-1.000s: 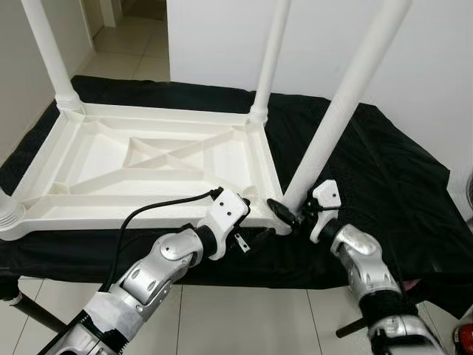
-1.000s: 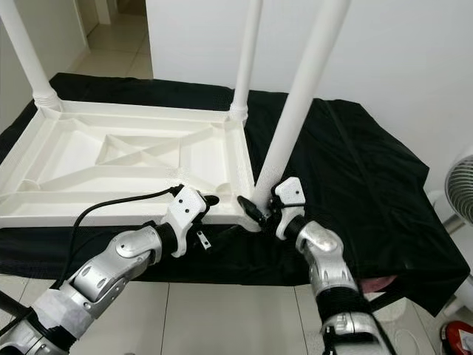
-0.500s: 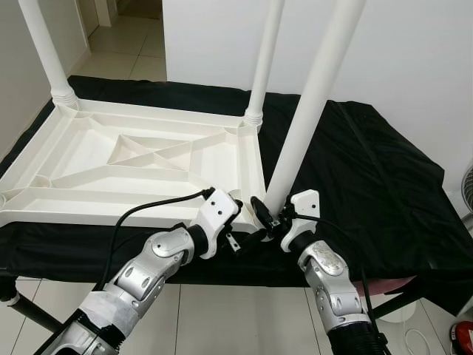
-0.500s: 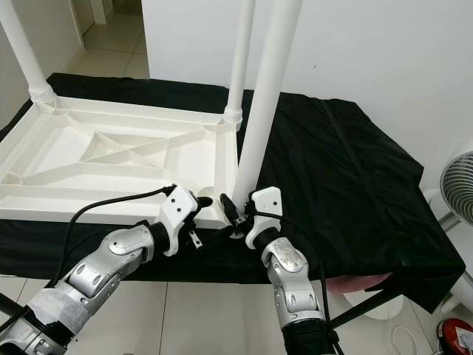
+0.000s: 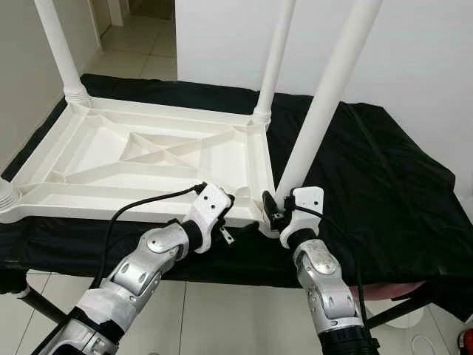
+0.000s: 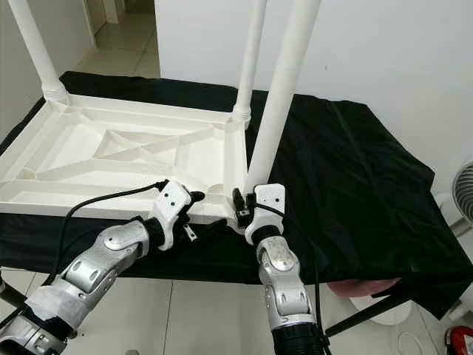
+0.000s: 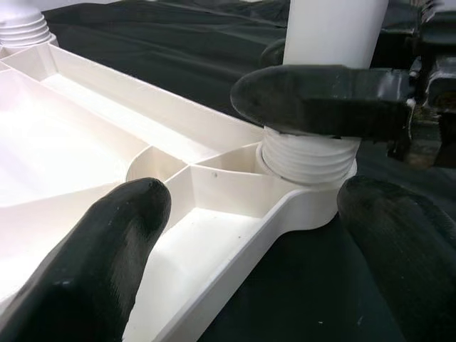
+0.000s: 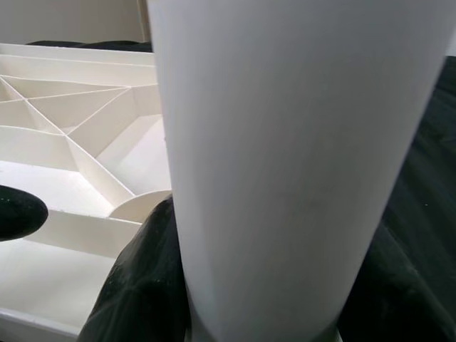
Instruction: Building children table
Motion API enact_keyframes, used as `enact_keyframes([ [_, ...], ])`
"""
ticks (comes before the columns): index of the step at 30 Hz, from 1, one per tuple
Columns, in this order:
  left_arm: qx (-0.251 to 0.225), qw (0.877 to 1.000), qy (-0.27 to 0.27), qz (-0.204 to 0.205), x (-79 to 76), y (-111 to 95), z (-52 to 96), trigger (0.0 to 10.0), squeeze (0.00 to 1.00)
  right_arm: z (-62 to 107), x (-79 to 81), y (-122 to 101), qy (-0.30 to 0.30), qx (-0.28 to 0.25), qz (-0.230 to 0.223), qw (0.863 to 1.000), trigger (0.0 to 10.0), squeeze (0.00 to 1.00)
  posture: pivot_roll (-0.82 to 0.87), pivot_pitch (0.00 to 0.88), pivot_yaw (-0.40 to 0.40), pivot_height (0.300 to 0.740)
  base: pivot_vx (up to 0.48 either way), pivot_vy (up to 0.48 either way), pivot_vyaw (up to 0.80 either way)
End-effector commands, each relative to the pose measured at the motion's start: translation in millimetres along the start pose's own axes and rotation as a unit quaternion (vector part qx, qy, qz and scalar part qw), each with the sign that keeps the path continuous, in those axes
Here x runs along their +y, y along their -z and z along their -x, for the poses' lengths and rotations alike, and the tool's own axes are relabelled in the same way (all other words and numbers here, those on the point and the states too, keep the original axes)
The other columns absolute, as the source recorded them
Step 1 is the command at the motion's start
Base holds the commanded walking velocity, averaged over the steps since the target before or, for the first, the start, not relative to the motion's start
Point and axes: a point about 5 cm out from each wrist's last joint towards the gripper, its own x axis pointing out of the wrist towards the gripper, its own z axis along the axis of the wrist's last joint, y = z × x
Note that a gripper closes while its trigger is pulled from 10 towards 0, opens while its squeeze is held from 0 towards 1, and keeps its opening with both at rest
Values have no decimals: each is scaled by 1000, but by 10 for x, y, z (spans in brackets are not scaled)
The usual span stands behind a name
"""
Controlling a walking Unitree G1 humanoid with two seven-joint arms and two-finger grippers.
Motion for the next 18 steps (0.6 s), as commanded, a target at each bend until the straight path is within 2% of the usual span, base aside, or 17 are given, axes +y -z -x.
enact_keyframes([
  [1,1,1000,22,-1,-22,11,10,10000,0,41,-126,122,43,31,17,998,10000,0,-44,0,-78,740,0,0,0],
  [3,-1,1000,17,-4,-14,8,16,10000,0,38,-135,120,44,28,18,999,10000,0,-44,0,-78,740,0,0,0],
  [4,-6,1000,14,-9,-12,-1,23,10000,0,37,-141,116,40,23,13,999,10000,1000,-41,0,-80,740,0,0,0],
  [11,-22,1000,12,-9,-27,-24,78,10000,0,49,-172,52,2,-7,14,1000,10000,1000,-39,0,-82,740,0,0,0],
  [12,-22,1000,12,-16,-30,-22,99,10000,0,50,-196,40,-19,-12,15,1000,10000,514,-39,0,-82,740,0,0,0],
  [13,-22,999,12,-20,-34,-20,113,10000,0,52,-212,31,-34,-15,15,999,10000,514,-39,0,-82,740,0,0,0],
  [14,-21,999,14,-21,-41,-15,123,10000,0,55,-221,23,-50,-17,13,999,10000,278,-39,0,-81,740,0,0,0],
  [15,-20,999,18,-18,-53,-11,131,10000,0,59,-227,17,-65,-18,15,998,10000,0,-39,0,-81,740,0,0,0],
  [18,-19,999,35,0,-91,-17,152,10000,0,63,-267,0,-100,-20,20,995,10000,0,-42,0,-81,740,0,0,0],
])
